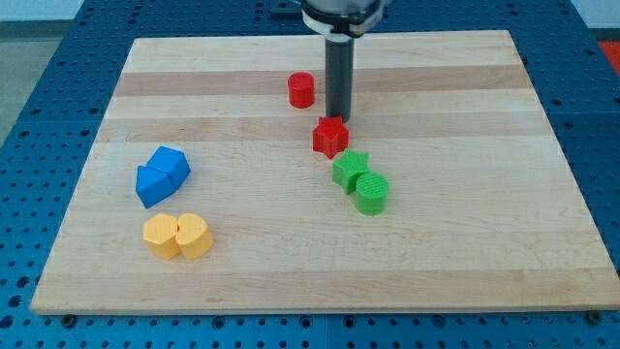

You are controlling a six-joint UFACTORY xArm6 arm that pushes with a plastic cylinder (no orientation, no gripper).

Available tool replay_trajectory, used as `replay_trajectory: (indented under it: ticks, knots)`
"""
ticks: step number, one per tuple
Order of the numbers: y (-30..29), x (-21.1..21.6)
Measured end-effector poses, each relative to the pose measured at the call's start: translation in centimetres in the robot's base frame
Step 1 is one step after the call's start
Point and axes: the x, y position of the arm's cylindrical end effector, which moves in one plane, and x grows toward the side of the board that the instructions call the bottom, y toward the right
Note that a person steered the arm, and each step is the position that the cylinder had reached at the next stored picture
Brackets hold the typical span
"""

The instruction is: Push the red star to the bottom center

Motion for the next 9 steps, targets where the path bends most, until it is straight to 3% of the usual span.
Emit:
replay_trajectory:
  ticks: [3, 6, 8, 9]
  knots:
    - [-0.6, 4.7]
    - [-6.5, 10.0]
    - [-6.8, 6.6]
    - [-10.0, 9.4]
